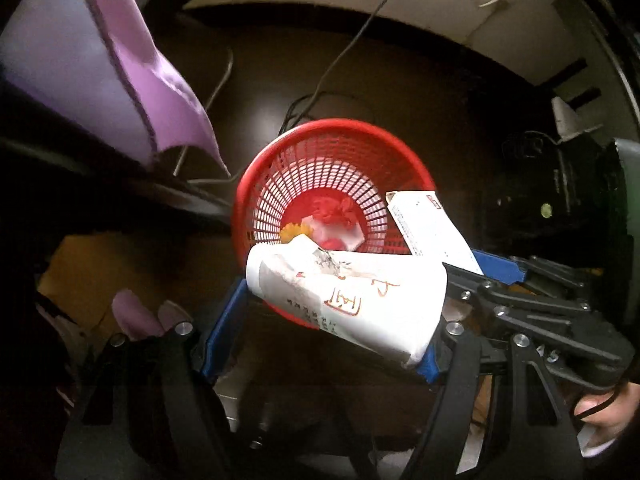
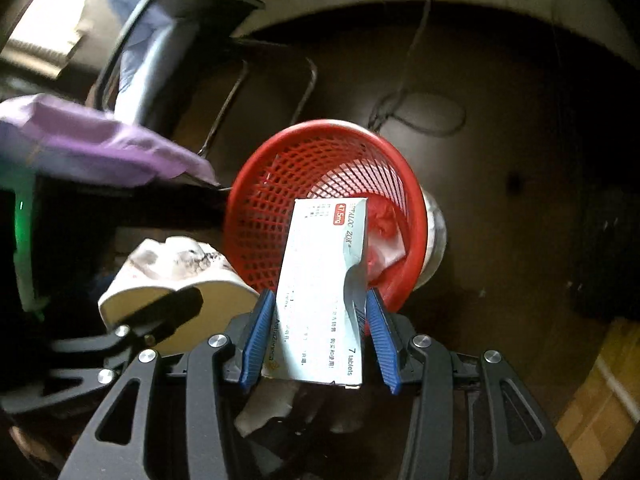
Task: Collect trash
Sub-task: 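Open both tools to drop the cup and box into the wastebasket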
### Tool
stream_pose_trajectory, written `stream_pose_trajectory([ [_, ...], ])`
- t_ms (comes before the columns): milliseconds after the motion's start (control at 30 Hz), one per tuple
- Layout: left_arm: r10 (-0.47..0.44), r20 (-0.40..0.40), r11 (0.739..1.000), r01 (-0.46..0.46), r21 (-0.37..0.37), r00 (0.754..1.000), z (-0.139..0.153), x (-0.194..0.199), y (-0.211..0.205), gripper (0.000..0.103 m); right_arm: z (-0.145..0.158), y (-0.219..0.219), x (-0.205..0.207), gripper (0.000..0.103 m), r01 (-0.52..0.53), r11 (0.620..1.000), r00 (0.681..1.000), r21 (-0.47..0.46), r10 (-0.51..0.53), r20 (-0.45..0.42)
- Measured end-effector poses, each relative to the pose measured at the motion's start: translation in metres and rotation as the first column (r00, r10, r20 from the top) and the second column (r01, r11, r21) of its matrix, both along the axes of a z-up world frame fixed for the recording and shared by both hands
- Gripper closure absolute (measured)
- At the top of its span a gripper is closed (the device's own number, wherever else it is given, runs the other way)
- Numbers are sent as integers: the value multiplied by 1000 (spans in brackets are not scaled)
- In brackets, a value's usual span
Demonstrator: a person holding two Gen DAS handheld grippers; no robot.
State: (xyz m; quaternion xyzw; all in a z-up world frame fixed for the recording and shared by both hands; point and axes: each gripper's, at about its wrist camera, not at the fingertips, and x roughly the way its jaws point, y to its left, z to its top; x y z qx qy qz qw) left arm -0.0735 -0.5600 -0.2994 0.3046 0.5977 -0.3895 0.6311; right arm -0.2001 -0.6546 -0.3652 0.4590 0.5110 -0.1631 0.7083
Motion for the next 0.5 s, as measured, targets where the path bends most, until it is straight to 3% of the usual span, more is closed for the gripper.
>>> stream_pose_trajectory([
  [133,3,12,999,-3,37,1000,-10,3,-5,32,-8,-3,6,51,6,1000,1000,19,-6,-19],
  [233,-11,-30,997,13,72,999,-13,2,-6,27,-9,-8,3,42,42,998,999,44,-41,-25],
  [333,12,-17,999,-11,50,1000,-6,6,-4,16,-2,-11,-2,34,60,997,998,44,-59,-10],
  [500,13,-22,999,-12,38,1000,2,-1,-2,12,14,-17,-22,31,98,995,995,29,-98,3],
])
